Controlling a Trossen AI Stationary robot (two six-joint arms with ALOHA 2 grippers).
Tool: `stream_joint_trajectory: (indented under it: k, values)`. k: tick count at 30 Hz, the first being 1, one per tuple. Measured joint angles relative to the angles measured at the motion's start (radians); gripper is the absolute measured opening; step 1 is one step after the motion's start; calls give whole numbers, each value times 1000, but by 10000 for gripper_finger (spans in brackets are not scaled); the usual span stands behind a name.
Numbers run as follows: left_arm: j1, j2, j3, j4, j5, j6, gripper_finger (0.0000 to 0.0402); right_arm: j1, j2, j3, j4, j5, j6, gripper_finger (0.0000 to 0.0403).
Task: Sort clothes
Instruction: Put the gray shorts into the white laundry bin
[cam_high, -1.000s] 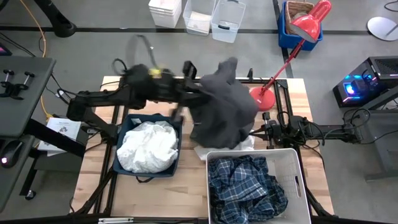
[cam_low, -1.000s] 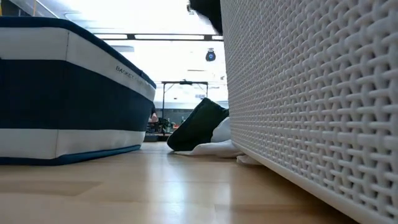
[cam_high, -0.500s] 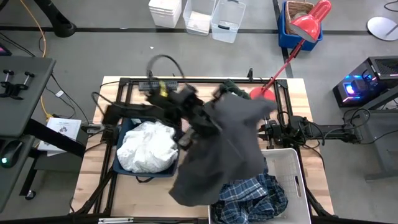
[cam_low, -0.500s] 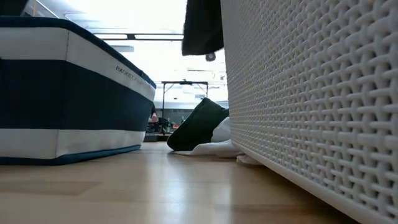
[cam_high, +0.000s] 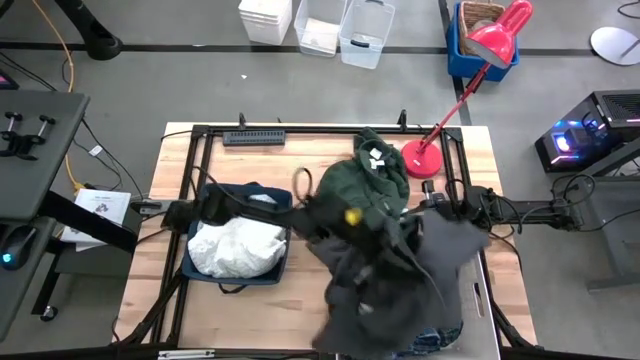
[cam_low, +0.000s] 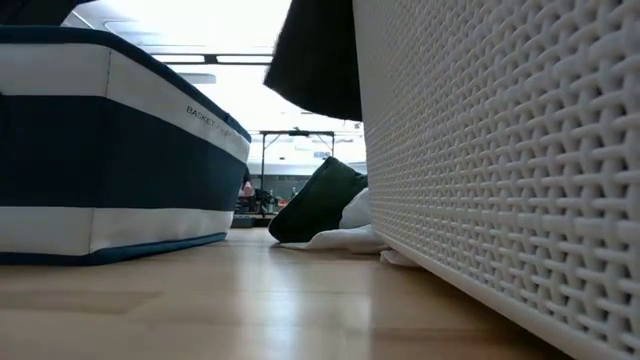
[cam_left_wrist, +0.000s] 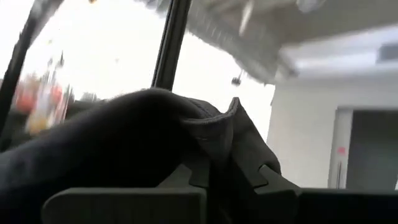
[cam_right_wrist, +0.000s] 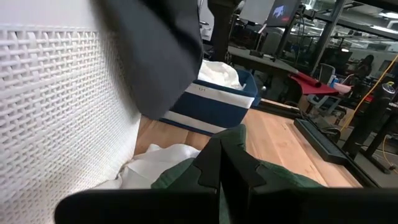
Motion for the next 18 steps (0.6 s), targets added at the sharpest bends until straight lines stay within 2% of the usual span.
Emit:
stream_joint_trajectory:
  k: [4, 8, 11, 16, 18]
  values:
    - [-43, 52, 1, -193, -39, 54, 20, 0, 1, 0, 0, 0, -1, 0]
    - [-77, 81, 2, -403, -64, 42, 45, 0, 1, 0, 0, 0, -1, 0]
    - [-103, 85, 2, -556, -41, 121, 80, 0, 1, 0, 0, 0, -1, 0]
    - [-151, 82, 46, -922, -13, 329, 159, 0, 1, 0, 0, 0, -1, 0]
    - [-166, 82, 66, -1002, -10, 351, 190, 0, 1, 0, 0, 0, -1, 0]
